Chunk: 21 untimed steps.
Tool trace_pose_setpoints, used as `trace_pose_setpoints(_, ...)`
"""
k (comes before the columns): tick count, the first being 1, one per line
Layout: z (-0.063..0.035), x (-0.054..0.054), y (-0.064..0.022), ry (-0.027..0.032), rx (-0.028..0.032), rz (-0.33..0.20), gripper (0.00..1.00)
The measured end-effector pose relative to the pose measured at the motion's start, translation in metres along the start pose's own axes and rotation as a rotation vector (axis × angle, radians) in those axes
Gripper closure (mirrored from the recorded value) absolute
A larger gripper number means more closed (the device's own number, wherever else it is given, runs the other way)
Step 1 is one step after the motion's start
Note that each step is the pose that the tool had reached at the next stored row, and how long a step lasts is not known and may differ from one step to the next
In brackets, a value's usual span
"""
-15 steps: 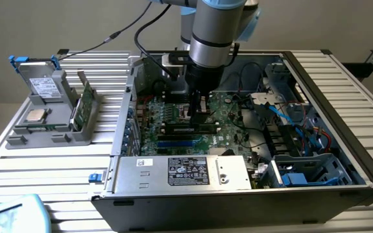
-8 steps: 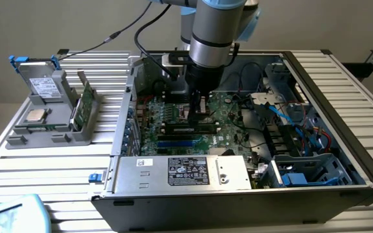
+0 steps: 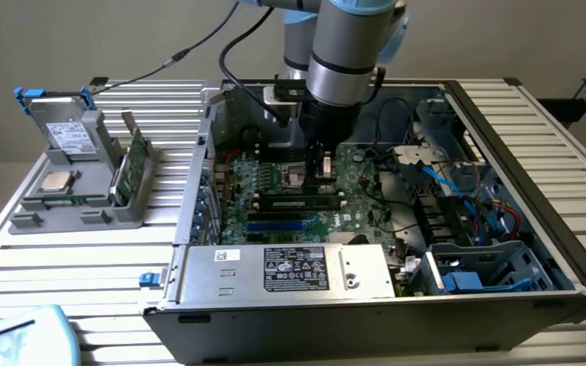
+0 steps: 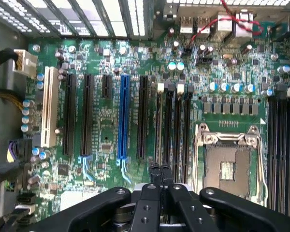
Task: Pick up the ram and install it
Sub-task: 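Press down the ram until it locks into place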
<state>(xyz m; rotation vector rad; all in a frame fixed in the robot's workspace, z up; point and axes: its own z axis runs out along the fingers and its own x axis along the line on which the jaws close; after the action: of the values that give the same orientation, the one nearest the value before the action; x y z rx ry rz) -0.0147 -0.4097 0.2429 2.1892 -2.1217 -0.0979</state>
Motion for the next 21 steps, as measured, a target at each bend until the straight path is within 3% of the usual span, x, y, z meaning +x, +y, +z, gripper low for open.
trace_pose_setpoints(5, -0.002, 0.001, -0.0181, -0.0007, 0.0001, -0.002, 0.89)
trace_pose_setpoints(21, 0.0114, 0.001, -0.02, -0.0002, 0.0, -0.002, 0.89)
